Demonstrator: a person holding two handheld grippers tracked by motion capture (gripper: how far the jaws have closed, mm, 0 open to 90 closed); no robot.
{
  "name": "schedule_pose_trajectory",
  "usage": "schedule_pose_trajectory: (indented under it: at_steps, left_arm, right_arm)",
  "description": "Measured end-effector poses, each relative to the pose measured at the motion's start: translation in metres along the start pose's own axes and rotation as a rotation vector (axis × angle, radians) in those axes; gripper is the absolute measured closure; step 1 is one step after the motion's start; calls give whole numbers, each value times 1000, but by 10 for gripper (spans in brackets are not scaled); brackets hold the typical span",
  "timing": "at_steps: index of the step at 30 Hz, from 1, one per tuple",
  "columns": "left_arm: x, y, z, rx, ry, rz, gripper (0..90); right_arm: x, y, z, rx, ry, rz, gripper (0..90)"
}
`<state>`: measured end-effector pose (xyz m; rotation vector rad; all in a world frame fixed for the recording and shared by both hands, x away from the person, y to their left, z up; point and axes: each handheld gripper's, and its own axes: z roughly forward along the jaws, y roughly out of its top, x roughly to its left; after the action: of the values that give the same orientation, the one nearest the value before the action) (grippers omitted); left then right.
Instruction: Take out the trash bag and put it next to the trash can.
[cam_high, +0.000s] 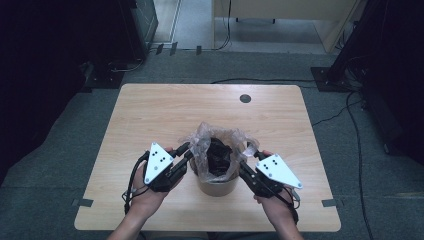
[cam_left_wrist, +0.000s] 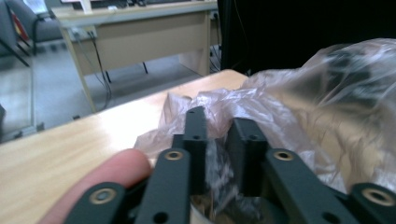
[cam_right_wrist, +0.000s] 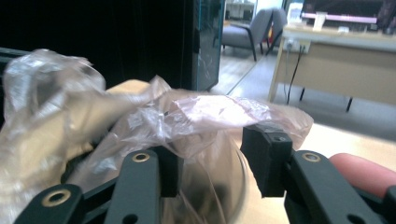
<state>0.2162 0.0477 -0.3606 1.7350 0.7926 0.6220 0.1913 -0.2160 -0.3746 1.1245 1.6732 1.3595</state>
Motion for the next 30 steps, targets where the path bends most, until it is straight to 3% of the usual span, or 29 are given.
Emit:
schedule_pose_trajectory:
  at_steps: [8, 16, 21, 25, 30]
  left_arm:
    - [-1, -12, 5, 27, -21, -19, 672]
    - [-13, -2, 13, 26, -52, 2, 663]
    - [-17, 0, 21, 38, -67, 5, 663]
    - [-18, 1, 22, 37, -71, 3, 665]
    - [-15, 4, 20, 28, -64, -3, 669]
  right_arm:
    - [-10, -27, -20, 69, -30, 39, 456]
    - [1, -29, -28, 77, 114, 129, 353]
    - [19, -29, -23, 96, 194, 137, 311]
    - [34, -28, -14, 118, 221, 126, 268]
    - [49, -21, 0, 139, 217, 156, 220]
